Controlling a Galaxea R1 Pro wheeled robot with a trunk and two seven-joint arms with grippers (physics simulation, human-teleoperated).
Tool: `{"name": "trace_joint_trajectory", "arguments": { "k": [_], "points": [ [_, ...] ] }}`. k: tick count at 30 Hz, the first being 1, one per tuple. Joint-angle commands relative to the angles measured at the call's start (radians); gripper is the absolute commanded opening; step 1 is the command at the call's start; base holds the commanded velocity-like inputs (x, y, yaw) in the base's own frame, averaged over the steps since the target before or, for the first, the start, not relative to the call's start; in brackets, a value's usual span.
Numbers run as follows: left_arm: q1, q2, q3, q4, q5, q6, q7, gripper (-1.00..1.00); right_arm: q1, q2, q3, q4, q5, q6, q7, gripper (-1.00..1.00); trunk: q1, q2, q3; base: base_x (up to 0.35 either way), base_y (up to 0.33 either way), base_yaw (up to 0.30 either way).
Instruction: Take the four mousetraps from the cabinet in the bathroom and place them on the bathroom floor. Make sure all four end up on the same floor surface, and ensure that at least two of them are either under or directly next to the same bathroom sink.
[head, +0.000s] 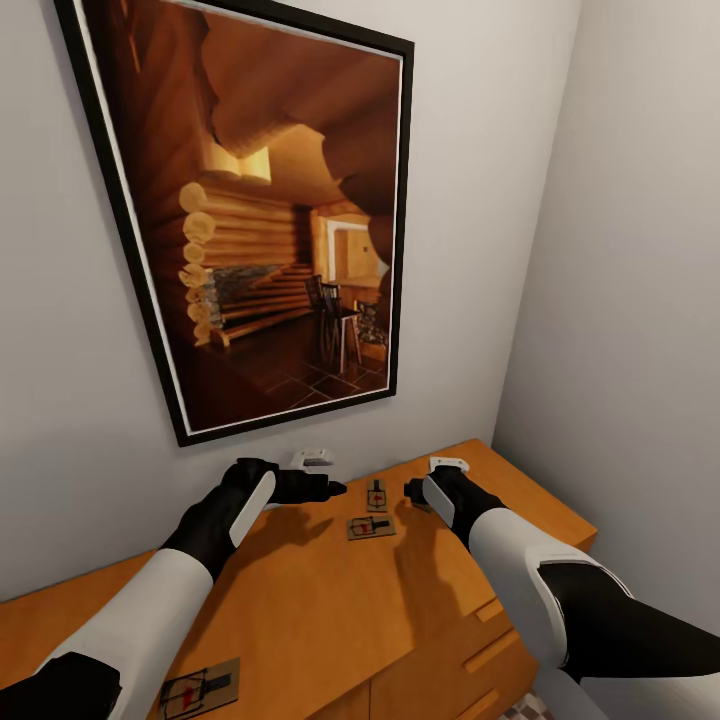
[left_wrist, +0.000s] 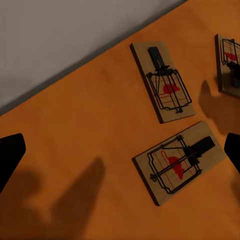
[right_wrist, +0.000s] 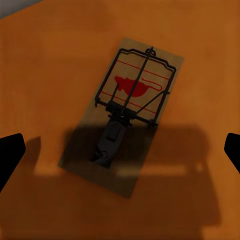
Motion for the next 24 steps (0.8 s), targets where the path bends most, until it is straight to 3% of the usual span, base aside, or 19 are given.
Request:
{"name": "trace_joint_trajectory", "arguments": {
  "k": [1,24],
  "points": [
    [-0.001,0.0,0.001,-0.001,-0.004,0.004,-0.004,1.0,0.0,0.001,-0.005,-0.002,-0.009,0.002,-0.006,1.0,0.0,-0.001,-0.002,0.0,0.0,0.0],
    [-0.001,-0.001,0.0,-0.001,-0.004,0.004,-0.003,1.0,0.0,0.001,-0.005,-0.002,-0.009,0.002,-0.006,1.0,0.0,-0.001,-0.002,0.0,0.0,0.0]
  ]
}}
